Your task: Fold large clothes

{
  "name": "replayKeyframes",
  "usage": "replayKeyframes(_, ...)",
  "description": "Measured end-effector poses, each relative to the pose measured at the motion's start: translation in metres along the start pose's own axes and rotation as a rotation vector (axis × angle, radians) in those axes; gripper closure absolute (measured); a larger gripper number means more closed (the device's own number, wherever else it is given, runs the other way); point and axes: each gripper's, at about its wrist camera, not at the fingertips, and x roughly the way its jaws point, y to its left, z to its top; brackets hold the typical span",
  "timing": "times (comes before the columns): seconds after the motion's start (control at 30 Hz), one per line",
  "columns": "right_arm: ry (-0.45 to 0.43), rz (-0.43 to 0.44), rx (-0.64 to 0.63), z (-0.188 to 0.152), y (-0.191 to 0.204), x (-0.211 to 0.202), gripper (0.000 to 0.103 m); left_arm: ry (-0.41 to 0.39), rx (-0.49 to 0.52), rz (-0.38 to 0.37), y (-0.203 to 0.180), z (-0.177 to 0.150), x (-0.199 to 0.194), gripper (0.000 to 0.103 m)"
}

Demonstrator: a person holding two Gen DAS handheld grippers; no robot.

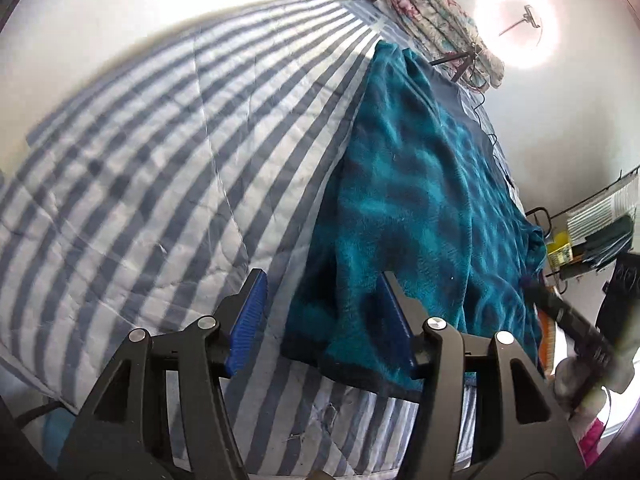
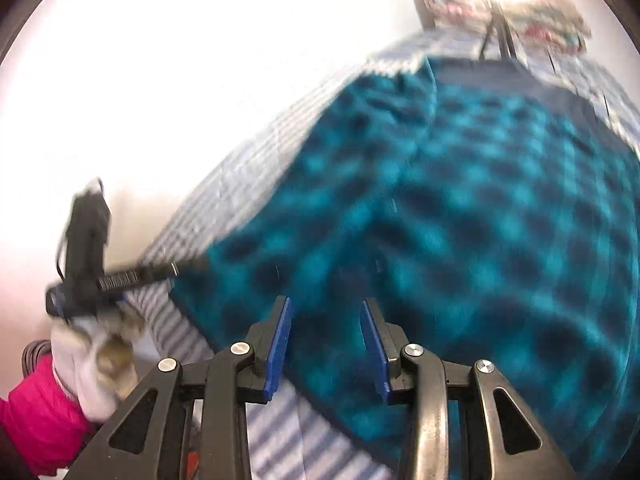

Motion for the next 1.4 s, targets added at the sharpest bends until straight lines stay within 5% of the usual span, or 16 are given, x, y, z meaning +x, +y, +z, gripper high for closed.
replayKeyframes(0.13, -0.043, 0.044, 0.082, 0.023, -0.001, 0.029, 0.066, 0.017, -0.035, -0.035, 0.002, 0.001, 0.009, 0.049)
replayKeyframes(0.23, -0.011, 0.02, 0.074, 0.04, 0.005, 0.067, 0.069, 0.051, -0.05, -0.052, 0.0, 0.001, 0.022, 0.082)
replayKeyframes(0.33, 0.052, -0.023, 0.07, 0.044, 0.008, 0.103, 0.07, 0.021, -0.046, -0.062, -0.008, -0.001, 0.019, 0.093)
replayKeyframes(0.43, 0.12, -0.044, 0.107, 0.043, -0.002, 0.132, 0.07, -0.021, -0.04, -0.105, -0.016, -0.003, 0.004, 0.095)
replayKeyframes(0.6, 0.18, 0.0, 0.157, 0.055, -0.012, 0.135, 0.067, -0.07, 0.076, -0.074, -0.045, -0.011, -0.009, 0.096)
replayKeyframes(0.77, 0.164, 0.017, 0.178, 0.092, -0.004, 0.124, 0.033, -0.087, 0.137, -0.063, -0.063, -0.015, -0.011, 0.096)
replayKeyframes(1.13, 0.259, -0.234, -0.019, 0.15, 0.04, 0.192, 0.034, -0.084, 0.204, -0.047, -0.078, -0.022, -0.009, 0.097)
replayKeyframes(1.33, 0.321, -0.263, -0.043, 0.151, 0.03, 0.221, 0.034, -0.066, 0.243, -0.016, -0.094, -0.03, 0.002, 0.097)
replayKeyframes(1.4, 0.338, -0.289, -0.078, 0.148, 0.026, 0.231, 0.041, -0.062, 0.266, -0.002, -0.101, -0.033, 0.006, 0.097)
